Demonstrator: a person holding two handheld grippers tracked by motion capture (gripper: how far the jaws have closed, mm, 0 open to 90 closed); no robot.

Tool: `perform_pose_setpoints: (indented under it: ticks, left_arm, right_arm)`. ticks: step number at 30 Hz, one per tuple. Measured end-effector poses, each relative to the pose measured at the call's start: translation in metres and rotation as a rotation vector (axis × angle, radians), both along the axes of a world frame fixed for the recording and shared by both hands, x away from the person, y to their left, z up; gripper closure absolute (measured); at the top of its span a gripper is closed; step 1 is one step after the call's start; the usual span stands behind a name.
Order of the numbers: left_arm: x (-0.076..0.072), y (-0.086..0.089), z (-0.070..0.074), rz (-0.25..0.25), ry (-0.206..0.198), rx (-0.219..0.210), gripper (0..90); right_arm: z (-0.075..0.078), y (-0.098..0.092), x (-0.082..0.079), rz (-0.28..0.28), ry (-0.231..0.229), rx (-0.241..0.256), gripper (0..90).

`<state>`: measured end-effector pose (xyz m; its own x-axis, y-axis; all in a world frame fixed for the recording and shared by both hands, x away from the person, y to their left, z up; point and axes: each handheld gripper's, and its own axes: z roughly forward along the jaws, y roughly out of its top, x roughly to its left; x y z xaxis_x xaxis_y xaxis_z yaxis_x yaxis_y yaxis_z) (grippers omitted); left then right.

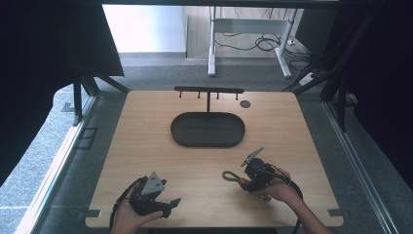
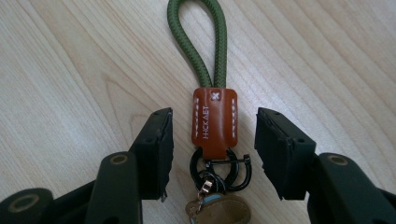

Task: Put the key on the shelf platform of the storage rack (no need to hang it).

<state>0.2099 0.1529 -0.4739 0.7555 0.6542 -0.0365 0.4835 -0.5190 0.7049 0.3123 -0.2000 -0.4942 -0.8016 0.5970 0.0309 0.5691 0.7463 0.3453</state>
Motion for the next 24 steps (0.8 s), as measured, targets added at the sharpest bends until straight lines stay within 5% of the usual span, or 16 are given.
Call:
perform_pose_setpoints:
  ticks: [24]
  left_arm:
    - [-0.0019,-0.005,0.0014,-0.016,-0.001,0.003,23.1]
  right_arm:
    - [-0.0084,0.0088,0.0022,0.008,-0.001,-0.056,65.0]
